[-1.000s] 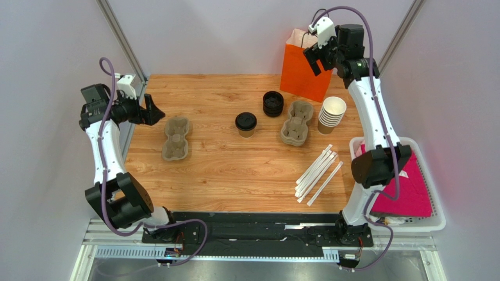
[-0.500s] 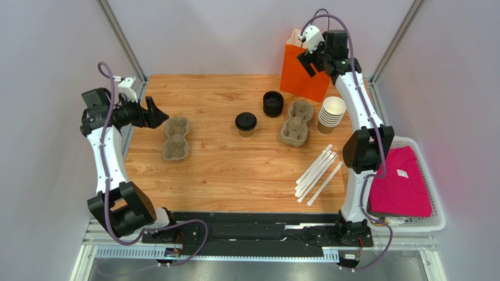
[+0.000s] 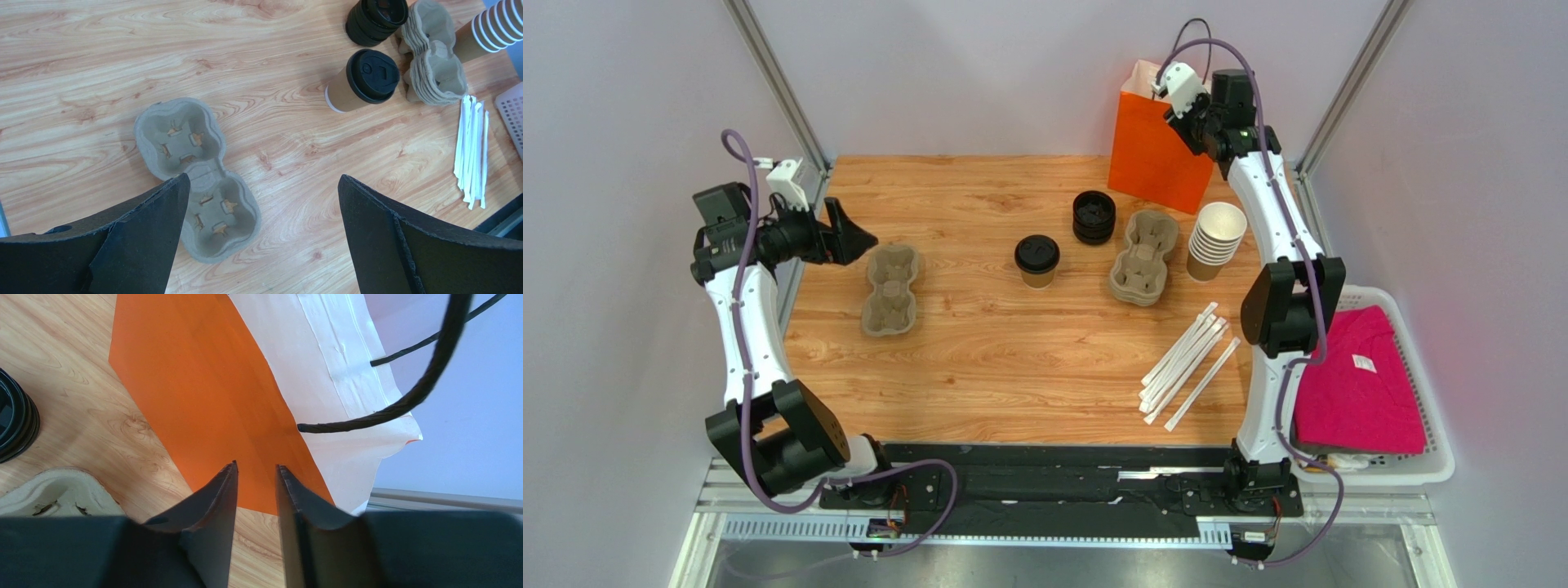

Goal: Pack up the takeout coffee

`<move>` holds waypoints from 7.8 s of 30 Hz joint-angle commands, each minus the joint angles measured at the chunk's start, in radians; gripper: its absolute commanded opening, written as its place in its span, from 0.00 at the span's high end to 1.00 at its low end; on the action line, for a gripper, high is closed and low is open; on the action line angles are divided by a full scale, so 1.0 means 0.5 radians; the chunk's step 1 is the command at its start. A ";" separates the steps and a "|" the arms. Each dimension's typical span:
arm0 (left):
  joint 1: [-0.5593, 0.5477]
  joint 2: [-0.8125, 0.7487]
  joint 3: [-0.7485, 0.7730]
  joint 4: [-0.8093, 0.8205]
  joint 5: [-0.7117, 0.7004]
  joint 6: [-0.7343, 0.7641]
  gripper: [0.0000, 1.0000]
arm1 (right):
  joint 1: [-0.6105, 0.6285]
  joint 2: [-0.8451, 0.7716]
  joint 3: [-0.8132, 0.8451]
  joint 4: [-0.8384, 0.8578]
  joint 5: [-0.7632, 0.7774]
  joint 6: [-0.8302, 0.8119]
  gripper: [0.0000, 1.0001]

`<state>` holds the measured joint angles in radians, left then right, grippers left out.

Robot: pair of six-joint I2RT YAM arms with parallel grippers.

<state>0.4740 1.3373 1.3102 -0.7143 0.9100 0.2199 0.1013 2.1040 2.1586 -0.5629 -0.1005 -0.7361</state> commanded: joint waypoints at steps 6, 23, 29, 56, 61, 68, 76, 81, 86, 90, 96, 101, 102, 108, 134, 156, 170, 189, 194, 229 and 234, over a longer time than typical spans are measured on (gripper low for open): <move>0.003 0.022 0.095 0.116 0.094 -0.121 0.01 | -0.025 -0.082 -0.037 0.116 -0.078 -0.135 1.00; 0.000 0.056 0.067 0.134 0.131 -0.130 0.01 | -0.184 -0.361 0.009 0.132 -0.526 0.309 0.22; 0.000 0.074 0.061 0.155 0.150 -0.142 0.01 | -0.249 -0.257 0.137 0.126 -0.557 0.328 0.06; 0.003 0.148 0.070 0.137 0.153 -0.176 0.01 | -0.212 0.237 0.383 -0.012 -0.538 0.003 0.41; 0.000 0.170 0.095 0.137 0.180 -0.216 0.01 | -0.212 0.158 0.325 0.027 -0.535 -0.037 0.85; 0.000 0.124 0.061 0.119 0.202 -0.237 0.01 | -0.212 0.042 0.257 0.248 -0.440 -0.022 1.00; 0.003 0.035 0.024 0.106 0.205 -0.247 0.01 | -0.215 -0.134 0.245 0.491 -0.339 0.055 1.00; 0.000 -0.008 0.055 0.116 0.147 -0.354 0.01 | -0.126 -0.415 0.236 0.341 -0.544 0.171 1.00; 0.003 -0.024 0.196 0.073 0.119 -0.428 0.01 | -0.007 -0.768 0.046 0.267 -0.722 0.159 1.00; 0.009 -0.067 0.337 -0.071 0.101 -0.431 0.01 | 0.110 -1.130 -0.065 -0.009 -0.912 0.034 1.00; 0.037 -0.201 0.539 -0.253 0.085 -0.522 0.01 | 0.518 -1.755 -0.617 -0.353 -0.977 -0.371 1.00; 0.040 -0.358 0.546 -0.390 0.153 -0.483 0.01 | 0.999 -2.082 -1.033 -0.601 -0.769 -0.522 1.00; 0.040 -0.376 0.552 -0.421 0.162 -0.465 0.01 | 1.055 -2.146 -1.077 -0.620 -0.738 -0.504 1.00; 0.037 -0.530 0.470 -0.621 0.218 -0.250 0.01 | 1.371 -2.275 -1.453 -0.761 -0.719 -0.448 1.00; -0.055 -0.613 0.211 -1.035 0.199 0.232 0.01 | 1.822 -2.159 -1.891 -0.485 -0.646 -0.762 0.48; -0.086 -0.803 -0.092 -0.161 -0.050 -0.614 0.01 | 1.464 -2.555 -1.676 -0.451 0.492 1.538 0.22; -0.086 -0.868 -0.267 -0.167 -0.369 -0.697 0.01 | 1.203 -2.257 -1.798 -0.442 -0.247 2.214 0.31; -0.043 -0.675 -0.160 -0.320 -0.363 -0.364 0.01 | 1.200 -2.045 -1.737 -0.574 -0.093 1.942 0.91; -0.040 -0.237 0.119 -0.725 -0.454 0.237 0.01 | 1.196 -2.042 -1.630 -0.614 -0.283 1.669 1.00; -0.666 1.918 1.561 -0.829 -1.237 1.757 0.18 | 1.196 -1.521 -1.108 -1.022 -0.848 0.773 1.00; -0.666 1.918 1.509 -0.848 -1.219 1.616 0.35 | 1.196 -1.475 -0.992 -1.006 -0.738 0.803 1.00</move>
<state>0.1383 2.3165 2.0502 -1.1179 0.2970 1.0378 0.7033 1.3552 1.5837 -1.0630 -0.5243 -0.3626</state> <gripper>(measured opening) 0.703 0.005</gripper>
